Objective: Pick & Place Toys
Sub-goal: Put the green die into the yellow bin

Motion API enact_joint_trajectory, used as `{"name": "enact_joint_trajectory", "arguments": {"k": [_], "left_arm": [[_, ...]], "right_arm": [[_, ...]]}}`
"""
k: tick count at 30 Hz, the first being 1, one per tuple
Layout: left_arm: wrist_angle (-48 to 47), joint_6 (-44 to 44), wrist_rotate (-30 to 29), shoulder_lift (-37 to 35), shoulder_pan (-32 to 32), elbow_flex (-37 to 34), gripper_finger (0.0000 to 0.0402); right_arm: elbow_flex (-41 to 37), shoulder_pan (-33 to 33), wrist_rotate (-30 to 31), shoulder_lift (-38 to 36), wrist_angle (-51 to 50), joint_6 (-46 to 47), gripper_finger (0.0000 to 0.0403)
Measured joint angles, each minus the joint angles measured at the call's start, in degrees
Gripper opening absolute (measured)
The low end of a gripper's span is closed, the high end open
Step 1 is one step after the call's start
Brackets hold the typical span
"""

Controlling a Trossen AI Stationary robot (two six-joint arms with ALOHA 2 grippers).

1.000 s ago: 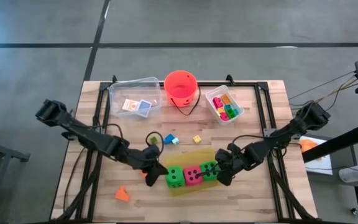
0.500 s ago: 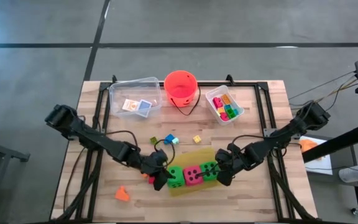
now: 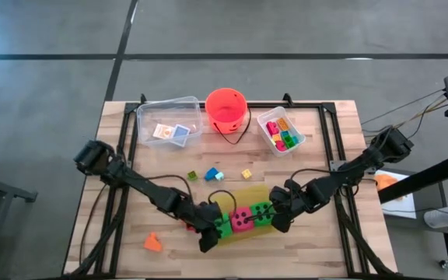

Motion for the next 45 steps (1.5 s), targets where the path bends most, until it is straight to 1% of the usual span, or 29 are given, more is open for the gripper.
{"name": "enact_joint_trajectory", "arguments": {"k": [3, 7, 11, 13, 15, 25, 34, 45], "left_arm": [[-3.7, 1.0, -0.1, 1.0, 0.0, 2.6, 0.0], [-6.1, 3.2, -1.6, 0.1, -0.2, 4.2, 0.0], [-7.7, 4.9, -5.3, -3.3, -0.2, 6.2, 0.0], [-10.6, 5.5, -8.1, -4.7, -0.2, 6.8, 0.0], [-12.9, 5.6, -9.2, -4.9, -0.2, 6.7, 0.0], [-15.0, 3.3, -10.6, -4.4, -0.2, 5.5, 0.0], [-15.2, 2.3, -11.2, -1.9, -0.2, 5.6, 0.0], [-17.3, 0.0, -12.1, -1.7, -0.1, 5.6, 0.0]], "right_arm": [[0.0, 0.0, 0.0, 0.0, 0.0, 0.0, 0.002], [0.0, 0.0, 0.0, 0.0, 0.0, 0.0, 0.002], [-0.1, 0.0, 0.0, 0.0, 0.1, 0.0, 0.002], [0.0, 0.0, 0.0, 0.0, 0.0, 0.0, 0.002], [0.0, 0.0, -0.1, 0.0, 0.0, 0.0, 0.002], [0.0, 0.0, -0.9, 0.0, 0.2, 0.0, 0.002], [-0.1, 0.0, -1.1, 0.0, 0.4, 0.0, 0.002], [-0.1, 0.0, -1.1, 0.0, 0.5, 0.2, 0.002]]}}
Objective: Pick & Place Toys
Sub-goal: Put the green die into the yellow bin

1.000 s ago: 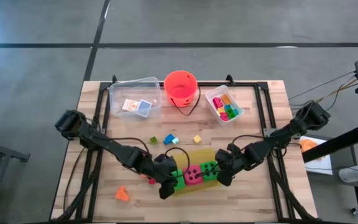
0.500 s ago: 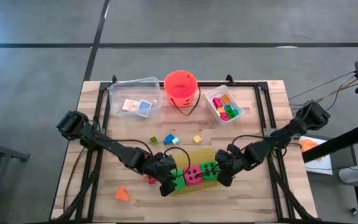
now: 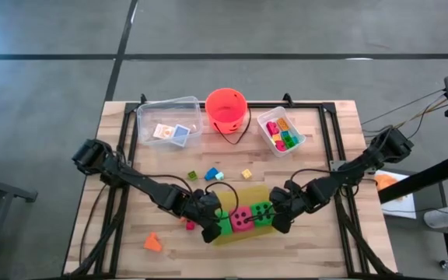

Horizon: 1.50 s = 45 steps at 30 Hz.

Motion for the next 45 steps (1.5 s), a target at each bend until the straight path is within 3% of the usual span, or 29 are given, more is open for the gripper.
{"name": "enact_joint_trajectory", "arguments": {"k": [15, 28, 38, 45], "left_arm": [[-0.4, -1.5, 0.1, -0.6, 0.0, 0.2, 0.0], [-1.8, -1.9, -2.5, -9.0, -0.2, 0.2, 0.0], [-21.0, -11.7, -2.1, -15.5, -1.2, 0.0, 0.001], [-34.4, -17.7, -1.2, -16.0, -1.5, -0.1, 0.0105]], "right_arm": [[0.1, 0.0, -0.2, 0.0, 0.2, -0.2, 0.002], [0.1, 0.0, -0.2, 0.0, 0.2, -0.2, 0.002], [0.1, 0.0, 0.1, 0.0, 0.1, -1.5, 0.002], [0.0, 0.0, 0.1, 0.0, 0.2, -1.5, 0.002]]}}
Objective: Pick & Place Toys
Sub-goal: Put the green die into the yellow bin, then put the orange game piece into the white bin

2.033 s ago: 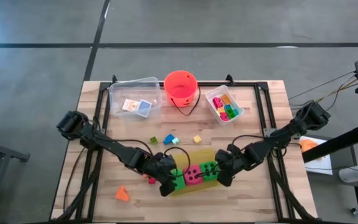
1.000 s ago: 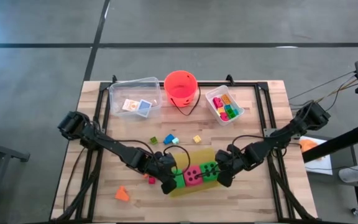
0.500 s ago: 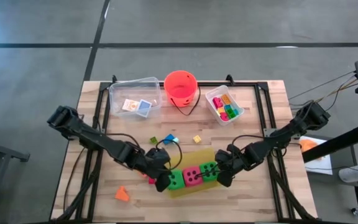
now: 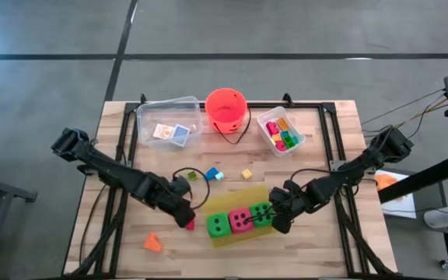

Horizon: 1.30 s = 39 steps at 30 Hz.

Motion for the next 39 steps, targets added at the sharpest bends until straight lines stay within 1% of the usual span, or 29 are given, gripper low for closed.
{"name": "enact_joint_trajectory", "arguments": {"k": [2, 3, 7, 10, 12, 18, 25, 29, 33, 39], "left_arm": [[-2.3, 0.1, 0.0, 0.0, 0.0, 0.0, 0.0139], [-2.7, 1.7, 0.0, 0.0, 0.0, 0.0, 0.0155], [-2.8, 14.3, -0.1, 0.0, -0.4, 0.0, 0.0208], [-2.3, 25.0, -0.1, 0.5, -1.3, 0.0, 0.0234], [-2.3, 29.8, -0.1, 0.8, -2.1, 0.0, 0.0245], [-1.5, 36.0, 0.4, 2.5, -3.4, -1.4, 0.0254], [1.7, 41.5, 1.8, 4.2, -4.2, -6.2, 0.0255], [4.0, 41.7, 3.0, 4.2, -4.3, -8.3, 0.0255], [5.1, 42.0, 3.0, 4.2, -4.3, -8.6, 0.0255], [5.5, 45.1, 3.0, 4.2, -4.3, -8.7, 0.0255]], "right_arm": [[0.0, 0.0, 0.0, 0.0, 0.0, -0.2, 0.002], [0.0, 0.0, 0.0, 0.0, 0.0, -0.4, 0.002], [0.0, 0.0, 0.0, 0.0, 0.2, -2.4, 0.002], [-0.2, 0.1, -1.7, 0.0, 1.4, -4.7, 0.002], [-0.5, 0.1, -3.1, 0.0, 3.1, -5.6, 0.002], [-0.9, 0.4, -3.2, 0.1, 4.9, -7.5, 0.002], [-1.1, 0.4, -3.0, 0.1, 5.2, -7.2, 0.002], [-1.2, 0.4, -2.8, 0.1, 5.2, -6.5, 0.002], [-1.4, 0.4, -1.4, 0.1, 4.5, -6.0, 0.002], [-1.4, 0.3, -1.3, 0.1, 2.2, -4.6, 0.002]]}}
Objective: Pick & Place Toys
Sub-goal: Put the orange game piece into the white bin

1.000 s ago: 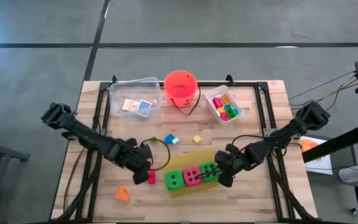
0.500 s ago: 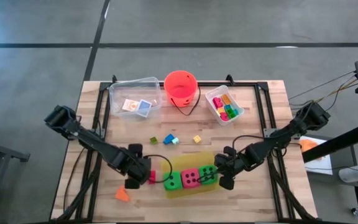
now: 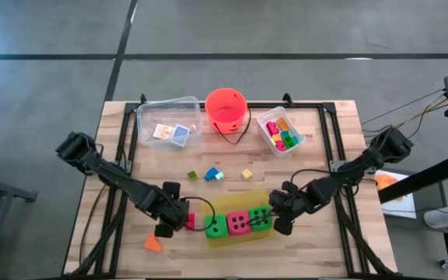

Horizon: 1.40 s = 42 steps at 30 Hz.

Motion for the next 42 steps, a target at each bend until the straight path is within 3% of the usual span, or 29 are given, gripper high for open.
{"name": "enact_joint_trajectory", "arguments": {"k": [9, 16, 23, 42], "left_arm": [[2.6, 5.6, -0.4, 0.2, -0.1, -0.7, 0.0255], [2.5, 8.9, -0.4, 3.7, -0.1, -0.6, 0.0255], [2.5, 10.1, -0.3, 6.1, -0.1, -0.6, 0.0255], [5.6, 29.9, -3.2, 6.4, -0.4, -0.6, 0.0255]], "right_arm": [[0.0, -0.4, 0.1, -2.1, -10.8, 8.1, 0.002], [0.0, -0.7, 8.8, -9.2, -11.0, 8.8, 0.002], [0.0, -0.7, 13.6, -12.9, -10.8, 7.8, 0.002], [0.0, -1.2, 14.6, -12.5, -9.6, 4.0, 0.002]]}}
